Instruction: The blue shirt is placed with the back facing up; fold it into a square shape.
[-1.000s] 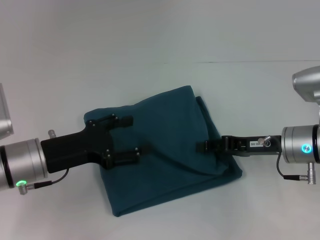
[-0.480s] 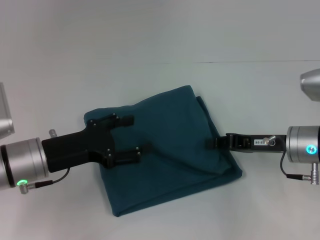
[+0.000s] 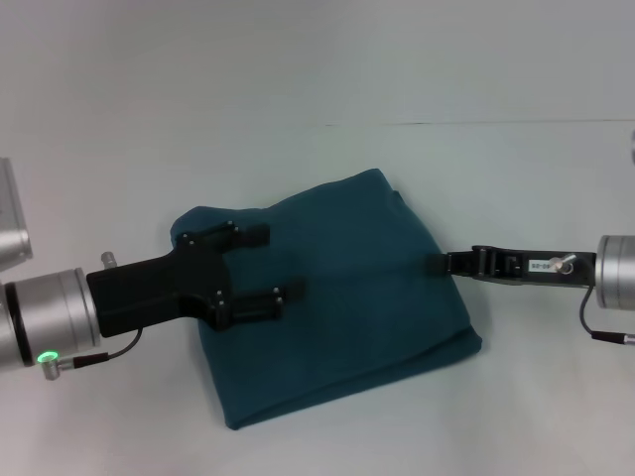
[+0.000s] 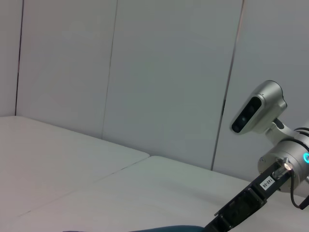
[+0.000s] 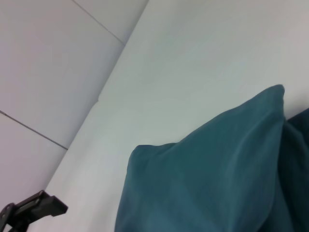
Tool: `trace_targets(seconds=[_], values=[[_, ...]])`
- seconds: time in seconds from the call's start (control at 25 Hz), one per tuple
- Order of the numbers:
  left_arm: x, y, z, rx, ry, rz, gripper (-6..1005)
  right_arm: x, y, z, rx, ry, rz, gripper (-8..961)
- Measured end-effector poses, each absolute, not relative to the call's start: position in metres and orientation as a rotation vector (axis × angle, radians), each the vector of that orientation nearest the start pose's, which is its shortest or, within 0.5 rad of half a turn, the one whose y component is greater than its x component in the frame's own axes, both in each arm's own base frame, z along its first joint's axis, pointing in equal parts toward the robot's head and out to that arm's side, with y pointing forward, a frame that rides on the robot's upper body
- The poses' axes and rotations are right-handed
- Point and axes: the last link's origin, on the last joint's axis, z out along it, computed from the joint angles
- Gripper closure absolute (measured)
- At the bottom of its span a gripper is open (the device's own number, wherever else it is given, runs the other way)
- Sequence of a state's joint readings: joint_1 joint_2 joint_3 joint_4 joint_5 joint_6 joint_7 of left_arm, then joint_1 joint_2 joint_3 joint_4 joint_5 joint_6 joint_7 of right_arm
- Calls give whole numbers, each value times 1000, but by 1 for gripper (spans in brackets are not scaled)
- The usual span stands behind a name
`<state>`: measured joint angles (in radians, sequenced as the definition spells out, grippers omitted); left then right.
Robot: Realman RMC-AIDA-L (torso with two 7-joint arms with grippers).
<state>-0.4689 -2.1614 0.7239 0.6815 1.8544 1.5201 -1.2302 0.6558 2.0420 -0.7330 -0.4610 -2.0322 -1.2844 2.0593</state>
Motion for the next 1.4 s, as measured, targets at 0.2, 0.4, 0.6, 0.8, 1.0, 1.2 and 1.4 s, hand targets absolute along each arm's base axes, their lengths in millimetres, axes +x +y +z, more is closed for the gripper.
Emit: trace_targets(seconds=[0.2, 0.4, 0.6, 0.8, 1.0, 1.2, 1.4], values=[[-248, 321, -21, -2624, -488, -853, 121, 272, 368, -22, -2345, 1612, 637, 919], [-246, 322, -22, -2627, -489, -859, 121, 279, 371, -24, -2308, 1606, 596, 904], [-245, 324, -23, -2624, -493, -852, 121, 287, 376, -24, -2245, 1591, 557, 889], [-247, 328, -23, -2606, -512, -834, 120, 296, 386, -20, -2144, 1562, 537, 820], [-251, 338, -23, -2557, -571, -791, 121, 289, 393, -12, -2142, 1532, 584, 669], [-252, 349, -23, -2502, -617, -767, 123, 274, 400, -8, -2188, 1503, 616, 476], [-253, 351, -21, -2473, -631, -782, 124, 259, 412, -12, -2177, 1498, 625, 366]])
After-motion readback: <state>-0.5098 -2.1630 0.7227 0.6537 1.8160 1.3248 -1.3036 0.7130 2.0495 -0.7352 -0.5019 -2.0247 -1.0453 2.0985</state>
